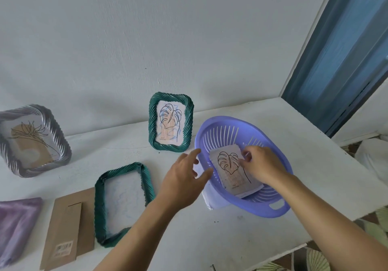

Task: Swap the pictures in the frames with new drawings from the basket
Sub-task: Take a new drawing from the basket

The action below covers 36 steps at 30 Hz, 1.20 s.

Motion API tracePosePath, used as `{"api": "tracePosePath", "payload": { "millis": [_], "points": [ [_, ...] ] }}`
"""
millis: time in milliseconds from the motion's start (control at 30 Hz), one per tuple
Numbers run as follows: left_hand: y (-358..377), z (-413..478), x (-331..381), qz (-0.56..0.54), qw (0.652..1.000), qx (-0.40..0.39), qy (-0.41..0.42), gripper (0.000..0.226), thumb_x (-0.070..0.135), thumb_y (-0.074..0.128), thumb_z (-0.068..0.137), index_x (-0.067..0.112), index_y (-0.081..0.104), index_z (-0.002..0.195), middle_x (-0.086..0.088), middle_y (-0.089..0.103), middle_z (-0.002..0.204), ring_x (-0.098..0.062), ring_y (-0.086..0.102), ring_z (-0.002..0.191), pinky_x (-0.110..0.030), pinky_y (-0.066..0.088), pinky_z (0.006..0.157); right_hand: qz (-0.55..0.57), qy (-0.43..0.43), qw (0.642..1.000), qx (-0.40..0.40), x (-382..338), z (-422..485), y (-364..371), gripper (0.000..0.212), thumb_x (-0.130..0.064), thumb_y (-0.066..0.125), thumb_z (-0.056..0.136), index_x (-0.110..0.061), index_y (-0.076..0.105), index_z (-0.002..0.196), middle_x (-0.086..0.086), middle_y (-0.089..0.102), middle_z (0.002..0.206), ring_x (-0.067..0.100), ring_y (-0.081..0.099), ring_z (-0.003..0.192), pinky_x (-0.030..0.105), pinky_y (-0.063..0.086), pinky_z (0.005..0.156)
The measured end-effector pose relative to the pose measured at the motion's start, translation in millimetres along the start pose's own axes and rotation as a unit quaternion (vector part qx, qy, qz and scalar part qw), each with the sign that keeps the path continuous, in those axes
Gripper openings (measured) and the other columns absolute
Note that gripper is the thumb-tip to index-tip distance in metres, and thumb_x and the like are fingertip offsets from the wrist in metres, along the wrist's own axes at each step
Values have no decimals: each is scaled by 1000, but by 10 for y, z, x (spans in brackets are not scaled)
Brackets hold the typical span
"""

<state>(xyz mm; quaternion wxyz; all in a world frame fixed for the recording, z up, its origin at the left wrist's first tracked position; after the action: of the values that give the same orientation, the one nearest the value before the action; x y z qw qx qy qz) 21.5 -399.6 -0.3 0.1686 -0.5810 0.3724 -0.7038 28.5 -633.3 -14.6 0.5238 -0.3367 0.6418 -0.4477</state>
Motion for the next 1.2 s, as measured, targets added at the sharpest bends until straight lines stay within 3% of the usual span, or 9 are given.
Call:
{"api": "tracePosePath", "payload": {
  "millis": [167,333,533,667,767,1000,1200],
  "points": [
    [61,-78,-15,-43,999,24,9,66,46,67,89,36,38,148,15,61,112,-5,64,80,-35,55,82,-130,16,991,-38,-32,85,114,46,-54,66,87,-15,62,111,5,67,110,28,64,101,36,53,74],
    [26,-72,-38,-56,998,28,14,68,46,72,85,39,42,146,16,64,107,-8,63,76,-36,56,77,-118,38,991,-46,-31,107,99,59,-58,76,76,-14,61,111,3,67,112,27,63,105,38,54,79],
    [33,-29,-88,-51,998,24,14,74,50,73,83,36,41,148,19,65,105,-8,61,74,-30,55,73,-107,32,993,-25,-29,89,122,50,-51,80,75,-13,62,103,3,65,105,27,63,97,40,54,77],
    [49,-20,-100,-71,997,14,7,76,50,74,82,38,39,148,21,65,100,-8,59,72,-14,48,62,-71,34,997,-17,53,126,152,41,-40,83,76,-14,63,102,2,68,103,26,63,97,38,54,74],
    [87,-23,-109,-112,994,-2,2,77,45,74,83,40,34,149,22,64,99,1,59,77,-8,47,63,-48,30,998,6,106,161,157,26,-29,79,81,-17,64,98,2,70,102,26,65,92,39,56,70],
    [238,-53,-169,-223,973,-2,-53,85,39,75,85,41,26,153,18,68,102,-6,67,77,-20,55,71,-75,3,996,41,104,178,144,11,-20,65,91,-17,55,86,4,68,96,32,62,91,36,51,64],
    [215,-23,-212,-207,977,-10,-59,87,41,77,83,38,26,154,18,70,96,-11,67,81,-16,53,70,-78,-51,990,107,-57,100,-33,11,-16,61,91,-15,55,82,2,63,83,31,60,79,37,47,56]
  ]
}}
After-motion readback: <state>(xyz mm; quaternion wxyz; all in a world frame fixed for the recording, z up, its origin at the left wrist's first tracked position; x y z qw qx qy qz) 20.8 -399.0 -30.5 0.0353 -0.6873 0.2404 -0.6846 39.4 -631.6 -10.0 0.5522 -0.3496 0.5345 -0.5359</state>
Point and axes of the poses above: each hand's wrist, its own z-axis towards the middle knuckle, its own y-axis out of the palm, x = y × z, the point moved 6 cm from there along z, towards the middle knuckle
